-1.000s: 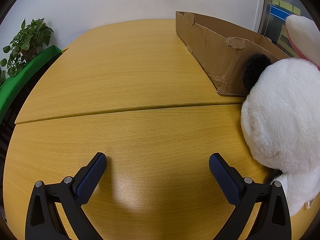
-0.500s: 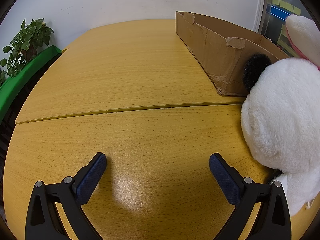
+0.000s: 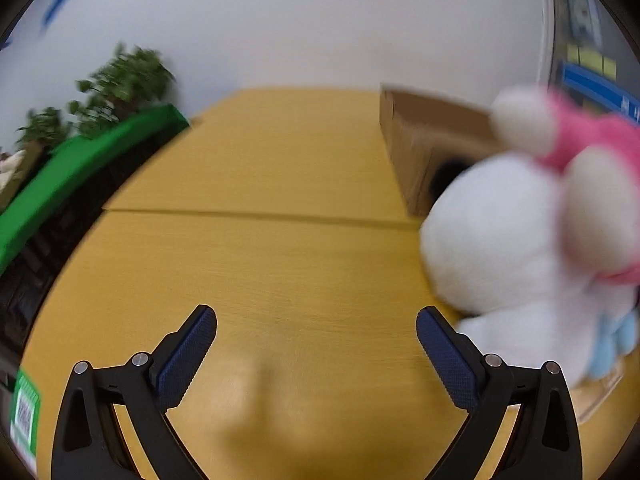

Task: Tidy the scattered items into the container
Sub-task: 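Move both grippers over the pink bear lying on the plush pile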

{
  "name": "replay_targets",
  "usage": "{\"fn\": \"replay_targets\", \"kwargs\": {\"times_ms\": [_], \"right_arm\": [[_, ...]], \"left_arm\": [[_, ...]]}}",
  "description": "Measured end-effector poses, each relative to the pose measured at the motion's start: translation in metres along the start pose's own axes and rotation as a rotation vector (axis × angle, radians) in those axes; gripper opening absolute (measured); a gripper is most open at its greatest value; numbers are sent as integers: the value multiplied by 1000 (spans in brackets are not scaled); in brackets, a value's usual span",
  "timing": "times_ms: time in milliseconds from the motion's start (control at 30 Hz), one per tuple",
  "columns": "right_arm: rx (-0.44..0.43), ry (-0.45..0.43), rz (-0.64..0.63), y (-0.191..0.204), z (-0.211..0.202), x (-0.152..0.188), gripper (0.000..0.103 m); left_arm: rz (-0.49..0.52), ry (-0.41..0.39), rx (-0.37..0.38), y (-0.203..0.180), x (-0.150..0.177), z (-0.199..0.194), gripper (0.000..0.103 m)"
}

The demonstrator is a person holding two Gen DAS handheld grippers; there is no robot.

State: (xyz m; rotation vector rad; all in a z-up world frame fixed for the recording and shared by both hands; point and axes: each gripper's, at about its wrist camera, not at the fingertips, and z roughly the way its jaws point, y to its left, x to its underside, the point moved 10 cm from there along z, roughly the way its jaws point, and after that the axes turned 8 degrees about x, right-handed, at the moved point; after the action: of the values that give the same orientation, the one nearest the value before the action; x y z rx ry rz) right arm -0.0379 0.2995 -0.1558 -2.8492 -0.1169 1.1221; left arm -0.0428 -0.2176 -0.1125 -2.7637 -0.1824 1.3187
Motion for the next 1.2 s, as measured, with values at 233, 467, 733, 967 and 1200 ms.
{"fn": "replay_targets", "kwargs": {"times_ms": [233,467,733,967,1200], "right_arm": [[-93,-256,104,37,-104,-57,103],[-132,-272,154,71,-126,-77,103],[-8,-140,180,84,-100,-54,103],[27,-129,159,83,-95,-51,103],[24,-114,139,87,-89,-49,103]], "left_arm": [[81,-180,78,-107,-32,-86,103],[161,-164,102,-189,-14,-96,103],[122,-79,146,-216,11,-80,103],[131,-82,161,-222,12,-82,103],[105,-65,175,-213,15,-76,103]]}}
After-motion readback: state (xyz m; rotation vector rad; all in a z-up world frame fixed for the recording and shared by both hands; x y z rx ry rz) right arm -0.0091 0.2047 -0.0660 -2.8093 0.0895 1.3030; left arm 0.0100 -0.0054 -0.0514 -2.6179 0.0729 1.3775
